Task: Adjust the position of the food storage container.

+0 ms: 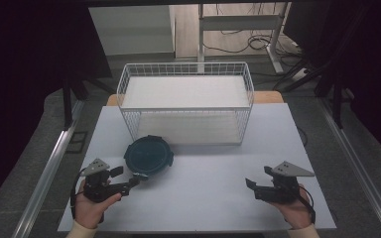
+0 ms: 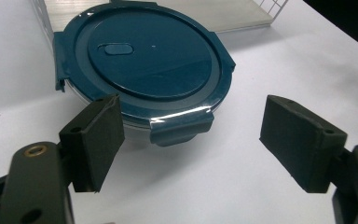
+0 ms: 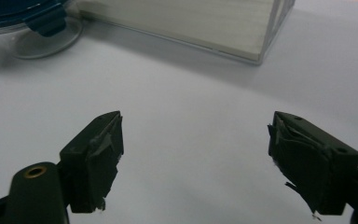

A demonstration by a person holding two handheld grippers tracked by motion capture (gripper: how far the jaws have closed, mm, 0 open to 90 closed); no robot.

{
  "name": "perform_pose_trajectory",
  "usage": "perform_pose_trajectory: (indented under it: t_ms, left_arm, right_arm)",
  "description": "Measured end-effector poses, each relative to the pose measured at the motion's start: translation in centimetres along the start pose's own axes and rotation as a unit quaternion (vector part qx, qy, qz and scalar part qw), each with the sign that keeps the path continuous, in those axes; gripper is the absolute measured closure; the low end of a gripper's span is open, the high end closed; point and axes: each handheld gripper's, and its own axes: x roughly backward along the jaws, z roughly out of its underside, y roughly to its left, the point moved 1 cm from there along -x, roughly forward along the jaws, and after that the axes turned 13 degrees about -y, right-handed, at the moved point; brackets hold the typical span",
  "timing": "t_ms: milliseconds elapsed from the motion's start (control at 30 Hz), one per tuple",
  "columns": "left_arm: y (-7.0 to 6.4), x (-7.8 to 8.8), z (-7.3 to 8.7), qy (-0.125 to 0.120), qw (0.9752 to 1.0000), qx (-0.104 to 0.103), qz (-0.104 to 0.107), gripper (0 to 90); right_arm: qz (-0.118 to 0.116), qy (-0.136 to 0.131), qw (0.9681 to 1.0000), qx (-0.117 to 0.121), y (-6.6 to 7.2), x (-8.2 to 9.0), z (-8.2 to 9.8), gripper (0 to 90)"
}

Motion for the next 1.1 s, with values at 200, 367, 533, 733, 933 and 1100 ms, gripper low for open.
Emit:
perform_pose_trajectory:
  t_ms: [200,367,533,733,933,1100]
  left_arm:
    - [-0.5,0.1,-0.2,-0.004,1.0000,-0.005,0.007,21.8]
    - [-0.4,0.2,0.0,0.000,0.9999,-0.009,0.006,22.4]
    - [-0.2,0.3,0.2,-0.004,1.0000,0.000,0.003,23.6]
    - [-0.7,0.1,0.3,0.003,1.0000,-0.006,0.006,24.0]
    - [-1.0,0.4,0.0,-0.003,0.9999,-0.013,0.007,24.3]
    - [-1.3,0.3,-0.8,-0.003,0.9994,-0.033,0.007,26.5]
  right_arm:
    - [0.000,-0.001,0.9997,-0.024,0.3,0.3,0.1,18.9]
    - [0.000,0.001,0.9999,-0.014,0.4,0.5,-0.2,19.5]
    - [-0.001,0.006,0.9995,-0.032,0.1,0.3,-0.1,19.5]
    - [0.008,0.008,0.9991,-0.040,-0.4,0.4,0.0,19.6]
    - [0.007,0.007,0.9989,-0.045,-0.5,0.6,-0.1,20.4]
    - [0.002,0.015,0.9991,-0.040,-0.6,0.3,0.1,21.0]
